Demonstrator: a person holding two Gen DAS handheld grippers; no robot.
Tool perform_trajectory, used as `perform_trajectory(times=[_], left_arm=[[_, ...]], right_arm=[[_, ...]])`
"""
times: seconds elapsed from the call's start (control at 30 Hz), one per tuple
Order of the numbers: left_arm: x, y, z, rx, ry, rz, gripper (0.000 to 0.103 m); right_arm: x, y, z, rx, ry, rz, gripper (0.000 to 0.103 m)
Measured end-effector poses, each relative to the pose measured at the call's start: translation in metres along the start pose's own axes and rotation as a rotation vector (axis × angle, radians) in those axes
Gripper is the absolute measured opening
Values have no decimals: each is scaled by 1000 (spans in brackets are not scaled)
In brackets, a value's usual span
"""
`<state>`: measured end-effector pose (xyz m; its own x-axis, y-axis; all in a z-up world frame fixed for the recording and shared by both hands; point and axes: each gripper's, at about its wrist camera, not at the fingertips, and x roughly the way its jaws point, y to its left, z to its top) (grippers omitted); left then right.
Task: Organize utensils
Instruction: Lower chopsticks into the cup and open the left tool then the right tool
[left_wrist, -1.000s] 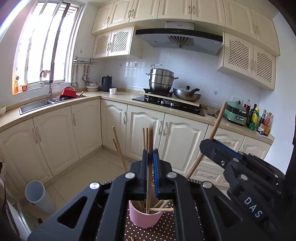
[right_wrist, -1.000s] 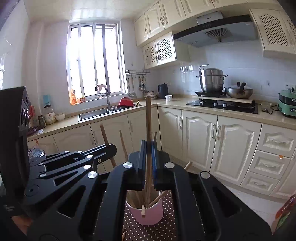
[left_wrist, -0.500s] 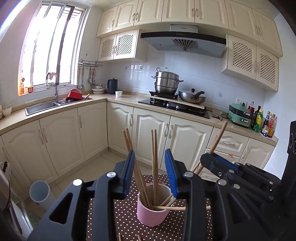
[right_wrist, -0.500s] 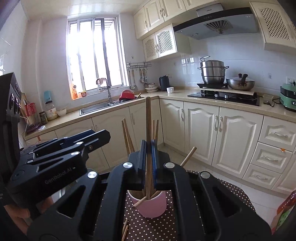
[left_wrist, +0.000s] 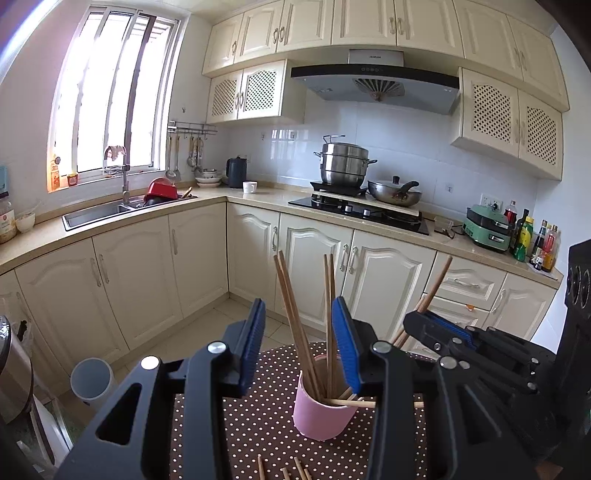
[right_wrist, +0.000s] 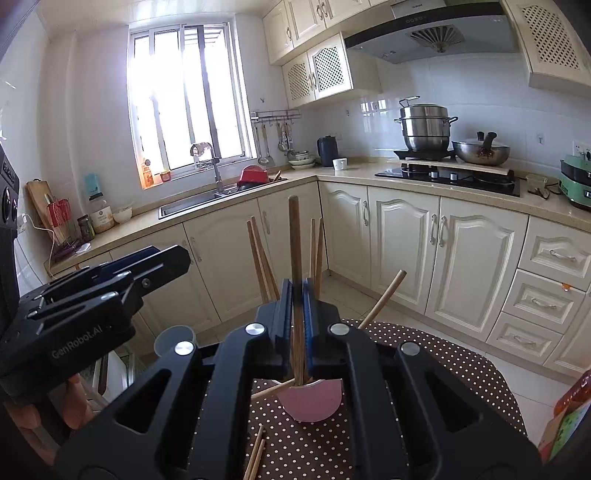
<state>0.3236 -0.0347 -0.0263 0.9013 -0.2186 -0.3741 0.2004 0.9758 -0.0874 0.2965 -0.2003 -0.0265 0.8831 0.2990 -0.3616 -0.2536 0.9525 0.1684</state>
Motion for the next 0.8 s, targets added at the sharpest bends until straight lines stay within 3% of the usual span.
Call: perform_trajectory(times=[0.33,0.47,0.73,0.8], left_arm=[[-22,11,3,-21,-12,9,39],[-34,15,3,-24,-21,13,39],[-60,19,5,-31,-41,20,39],[-69,19,4,-29,-49,25,39]], right_arm=[[-15,2,2,-1,-13,-33,7],[-22,3,3,11,-19,-45,15],[-45,12,5,2,-47,-48,17],[-51,13,5,-1,-59,-52,23]])
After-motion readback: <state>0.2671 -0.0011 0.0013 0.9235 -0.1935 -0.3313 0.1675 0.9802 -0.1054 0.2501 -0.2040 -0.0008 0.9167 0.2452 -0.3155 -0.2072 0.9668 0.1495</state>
